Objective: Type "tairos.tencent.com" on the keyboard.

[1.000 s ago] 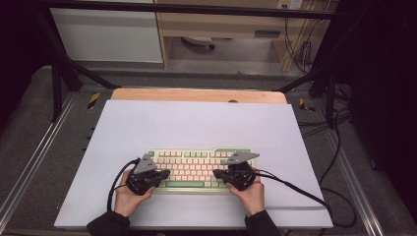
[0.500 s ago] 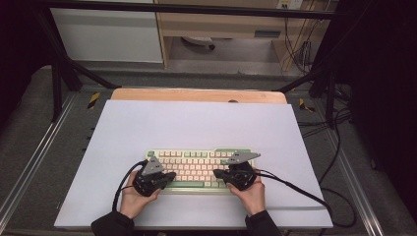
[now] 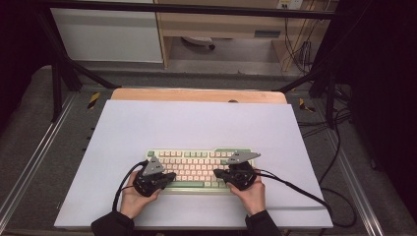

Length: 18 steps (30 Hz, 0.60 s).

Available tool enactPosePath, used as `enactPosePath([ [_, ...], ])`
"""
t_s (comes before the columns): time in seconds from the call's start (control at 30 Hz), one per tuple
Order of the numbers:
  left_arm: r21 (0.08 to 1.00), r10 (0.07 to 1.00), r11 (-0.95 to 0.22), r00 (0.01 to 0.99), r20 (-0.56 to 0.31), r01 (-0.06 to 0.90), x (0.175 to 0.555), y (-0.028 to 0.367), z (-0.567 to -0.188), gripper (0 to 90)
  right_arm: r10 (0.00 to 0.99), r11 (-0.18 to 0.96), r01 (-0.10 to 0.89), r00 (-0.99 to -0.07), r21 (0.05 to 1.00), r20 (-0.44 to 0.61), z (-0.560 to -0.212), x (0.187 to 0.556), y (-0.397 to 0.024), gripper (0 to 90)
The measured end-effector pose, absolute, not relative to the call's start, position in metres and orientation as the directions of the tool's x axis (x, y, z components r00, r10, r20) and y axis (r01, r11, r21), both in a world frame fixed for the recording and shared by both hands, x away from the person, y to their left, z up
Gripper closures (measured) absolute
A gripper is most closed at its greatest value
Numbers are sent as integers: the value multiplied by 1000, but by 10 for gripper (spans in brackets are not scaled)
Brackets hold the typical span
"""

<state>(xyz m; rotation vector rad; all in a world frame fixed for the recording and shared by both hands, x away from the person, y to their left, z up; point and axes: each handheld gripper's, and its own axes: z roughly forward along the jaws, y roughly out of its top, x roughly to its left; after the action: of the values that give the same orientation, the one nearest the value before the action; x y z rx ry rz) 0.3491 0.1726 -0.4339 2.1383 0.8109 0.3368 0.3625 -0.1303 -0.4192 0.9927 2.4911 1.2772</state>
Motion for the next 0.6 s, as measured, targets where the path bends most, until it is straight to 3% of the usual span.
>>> enactPosePath([
  [0.6,796,671,-426,741,-42,430,344,193,-422,894,633,404,484,-761,776,145,-418,363,-130,900],
])
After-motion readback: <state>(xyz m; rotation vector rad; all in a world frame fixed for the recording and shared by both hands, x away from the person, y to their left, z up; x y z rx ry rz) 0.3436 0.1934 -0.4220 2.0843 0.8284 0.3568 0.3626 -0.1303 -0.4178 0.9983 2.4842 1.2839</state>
